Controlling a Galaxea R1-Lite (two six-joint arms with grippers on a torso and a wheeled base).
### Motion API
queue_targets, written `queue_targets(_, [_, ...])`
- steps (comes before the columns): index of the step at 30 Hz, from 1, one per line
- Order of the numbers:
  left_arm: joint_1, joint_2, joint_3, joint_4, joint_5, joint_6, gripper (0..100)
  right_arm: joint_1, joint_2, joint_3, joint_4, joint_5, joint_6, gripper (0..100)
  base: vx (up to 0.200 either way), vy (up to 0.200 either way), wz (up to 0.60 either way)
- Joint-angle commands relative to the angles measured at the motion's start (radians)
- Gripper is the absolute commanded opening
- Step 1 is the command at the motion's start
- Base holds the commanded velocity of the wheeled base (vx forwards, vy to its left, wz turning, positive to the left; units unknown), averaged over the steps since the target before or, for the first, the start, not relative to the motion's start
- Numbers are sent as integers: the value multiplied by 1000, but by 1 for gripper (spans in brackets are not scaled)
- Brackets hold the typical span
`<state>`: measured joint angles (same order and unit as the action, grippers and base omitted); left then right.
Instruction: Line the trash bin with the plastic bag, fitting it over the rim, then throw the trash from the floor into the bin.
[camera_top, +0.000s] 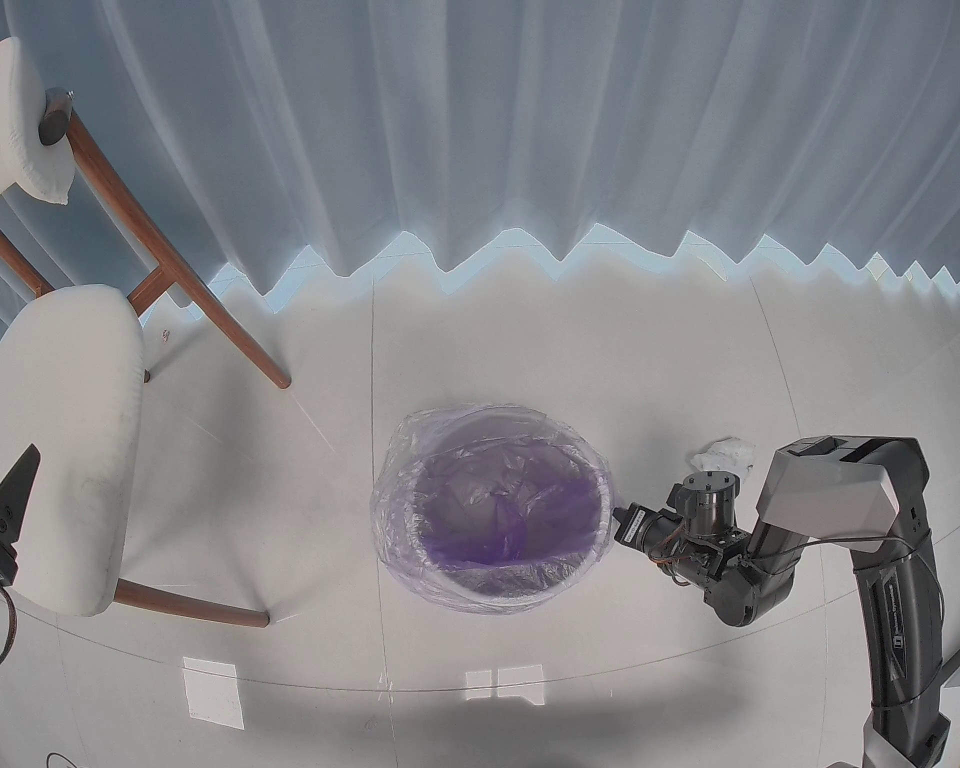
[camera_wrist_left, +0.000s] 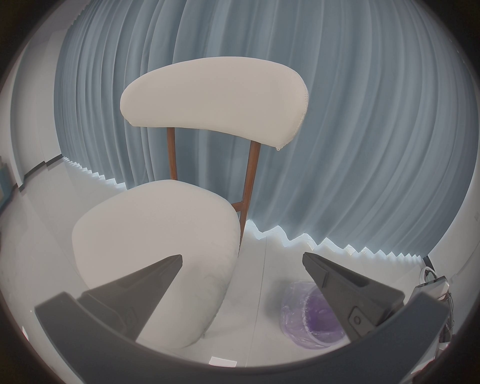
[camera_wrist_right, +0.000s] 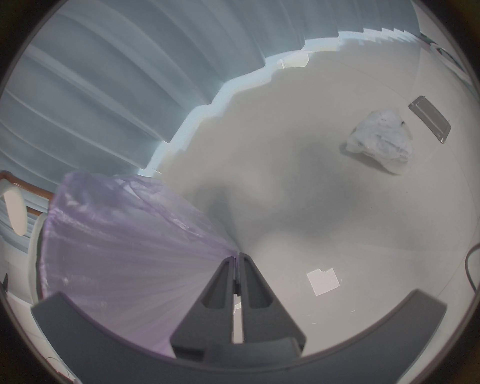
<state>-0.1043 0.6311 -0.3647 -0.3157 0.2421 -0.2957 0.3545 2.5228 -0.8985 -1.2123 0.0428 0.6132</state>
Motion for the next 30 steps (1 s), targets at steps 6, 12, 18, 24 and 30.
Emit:
queue_targets(6, [3, 2, 0, 0, 0, 0, 100, -15, 74, -235, 203, -14, -12, 0, 0, 0, 0])
queue_targets(12, [3, 2, 1, 0, 0, 0, 100, -19, 87, -281, 281, -17, -6, 0, 0, 0, 0])
queue_targets(18, [3, 2, -2, 0, 0, 4, 100, -19, 62, -254, 297, -18, 10, 100, 0, 0, 0])
queue_targets(24, [-6, 29, -43, -3, -3, 7, 100, -31, -121, -62, 278, -17, 128, 100, 0, 0, 0])
queue_targets(30, [-213, 156, -119, 7, -3, 0, 100, -60, -377, 285, 246, -15, 244, 100, 0, 0, 0])
